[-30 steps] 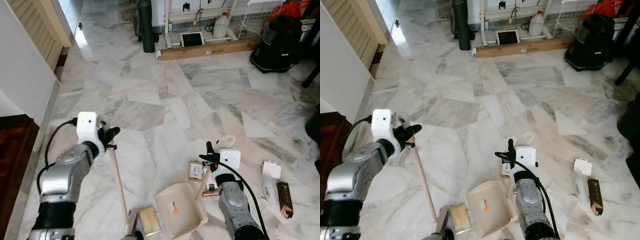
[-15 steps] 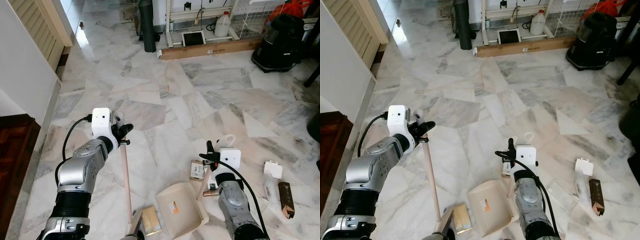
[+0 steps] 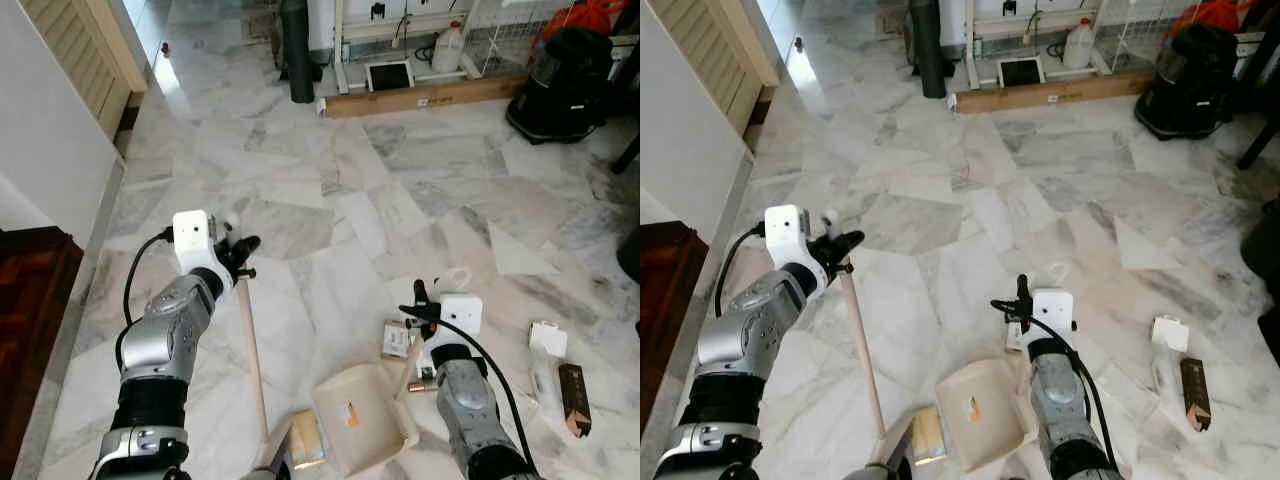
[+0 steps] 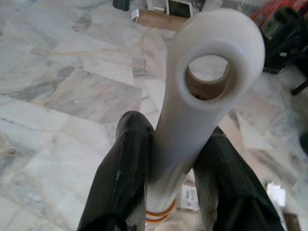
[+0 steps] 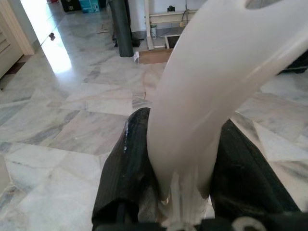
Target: Sweep floor
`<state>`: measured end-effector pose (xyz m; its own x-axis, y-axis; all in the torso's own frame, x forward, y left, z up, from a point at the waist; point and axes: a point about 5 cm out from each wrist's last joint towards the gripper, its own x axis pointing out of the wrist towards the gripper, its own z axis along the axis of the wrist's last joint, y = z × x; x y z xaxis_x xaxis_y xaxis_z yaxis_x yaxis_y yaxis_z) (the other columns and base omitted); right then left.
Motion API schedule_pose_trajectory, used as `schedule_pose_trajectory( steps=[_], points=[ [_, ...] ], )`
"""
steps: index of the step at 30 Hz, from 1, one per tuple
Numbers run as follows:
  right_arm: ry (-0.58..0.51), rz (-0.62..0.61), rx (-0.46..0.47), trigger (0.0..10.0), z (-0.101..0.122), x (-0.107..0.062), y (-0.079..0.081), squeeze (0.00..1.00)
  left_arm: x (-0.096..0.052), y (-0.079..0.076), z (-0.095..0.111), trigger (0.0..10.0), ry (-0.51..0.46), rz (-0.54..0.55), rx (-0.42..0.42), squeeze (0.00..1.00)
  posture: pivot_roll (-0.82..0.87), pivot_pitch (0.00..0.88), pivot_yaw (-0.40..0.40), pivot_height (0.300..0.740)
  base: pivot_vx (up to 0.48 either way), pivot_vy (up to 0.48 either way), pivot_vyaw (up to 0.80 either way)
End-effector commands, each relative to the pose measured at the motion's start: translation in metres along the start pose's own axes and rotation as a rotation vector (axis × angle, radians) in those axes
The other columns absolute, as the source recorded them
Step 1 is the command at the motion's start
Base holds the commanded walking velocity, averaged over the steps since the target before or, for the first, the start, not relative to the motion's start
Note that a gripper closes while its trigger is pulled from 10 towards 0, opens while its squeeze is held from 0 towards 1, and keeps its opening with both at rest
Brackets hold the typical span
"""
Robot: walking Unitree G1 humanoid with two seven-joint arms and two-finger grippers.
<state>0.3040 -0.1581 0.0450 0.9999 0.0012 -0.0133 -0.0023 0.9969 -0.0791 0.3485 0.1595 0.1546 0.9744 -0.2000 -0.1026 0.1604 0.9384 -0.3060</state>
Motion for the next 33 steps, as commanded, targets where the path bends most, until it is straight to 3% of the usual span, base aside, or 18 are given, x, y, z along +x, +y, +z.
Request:
schedule_pose_trajectory(
  steps=[1, 5, 11, 17, 23, 27, 28, 29, 30, 33],
  points=[
    [0.123, 0.009, 0.046, 10.0, -0.024, -0.013, 0.007, 0.00, 0.007, -0.027, 0.008, 10.0, -0.093, -0.170, -0.294, 0.00, 0.01, 0.171, 0.076, 0.740, 0.000, 0.000, 0.00],
    [0.124, 0.007, 0.046, 10.0, -0.024, -0.013, 0.006, 0.00, 0.009, -0.030, 0.011, 10.0, -0.126, -0.172, -0.297, 0.00, 0.01, 0.171, 0.076, 0.740, 0.000, 0.000, 0.00],
    [0.123, 0.012, 0.049, 10.0, -0.024, -0.013, 0.008, 0.00, 0.012, -0.029, 0.020, 10.0, -0.232, -0.132, -0.380, 0.00, 0.02, 0.169, 0.076, 0.740, 0.000, 0.000, 0.00],
    [0.121, 0.007, 0.049, 10.0, -0.023, -0.013, 0.006, 0.00, 0.014, -0.035, 0.026, 10.0, -0.271, -0.147, -0.381, 0.00, 0.01, 0.169, 0.077, 0.740, 0.000, 0.000, 0.00],
    [0.123, 0.005, 0.046, 10.0, -0.024, -0.013, 0.005, 0.00, 0.004, -0.022, 0.040, 10.0, -0.366, -0.083, -0.276, 0.00, 0.01, 0.167, 0.078, 0.740, 0.000, 0.000, 0.00],
    [0.124, 0.003, 0.047, 10.0, -0.024, -0.013, 0.004, 0.00, -0.012, -0.006, 0.057, 10.0, -0.487, 0.005, -0.175, 0.00, 0.01, 0.168, 0.078, 0.740, 0.000, 0.000, 0.00],
    [0.123, 0.003, 0.048, 10.0, -0.024, -0.013, 0.004, 0.00, -0.017, -0.003, 0.061, 10.0, -0.511, 0.025, -0.135, 0.00, 0.01, 0.168, 0.078, 0.740, 0.000, 0.000, 0.00],
    [0.124, 0.002, 0.048, 10.0, -0.024, -0.013, 0.004, 0.00, -0.025, 0.005, 0.067, 10.0, -0.537, 0.065, -0.028, 0.00, 0.02, 0.169, 0.078, 0.740, 0.000, 0.000, 0.00],
    [0.124, 0.002, 0.049, 10.0, -0.024, -0.012, 0.004, 0.00, -0.028, 0.009, 0.068, 10.0, -0.534, 0.084, 0.023, 0.00, 0.02, 0.169, 0.078, 0.740, 0.000, 0.000, 0.00],
    [0.122, 0.005, 0.048, 10.0, -0.023, -0.012, 0.006, 0.00, -0.032, 0.016, 0.068, 10.0, -0.517, 0.103, 0.106, 0.00, 0.03, 0.171, 0.075, 0.740, 0.000, 0.000, 0.00]
  ],
)
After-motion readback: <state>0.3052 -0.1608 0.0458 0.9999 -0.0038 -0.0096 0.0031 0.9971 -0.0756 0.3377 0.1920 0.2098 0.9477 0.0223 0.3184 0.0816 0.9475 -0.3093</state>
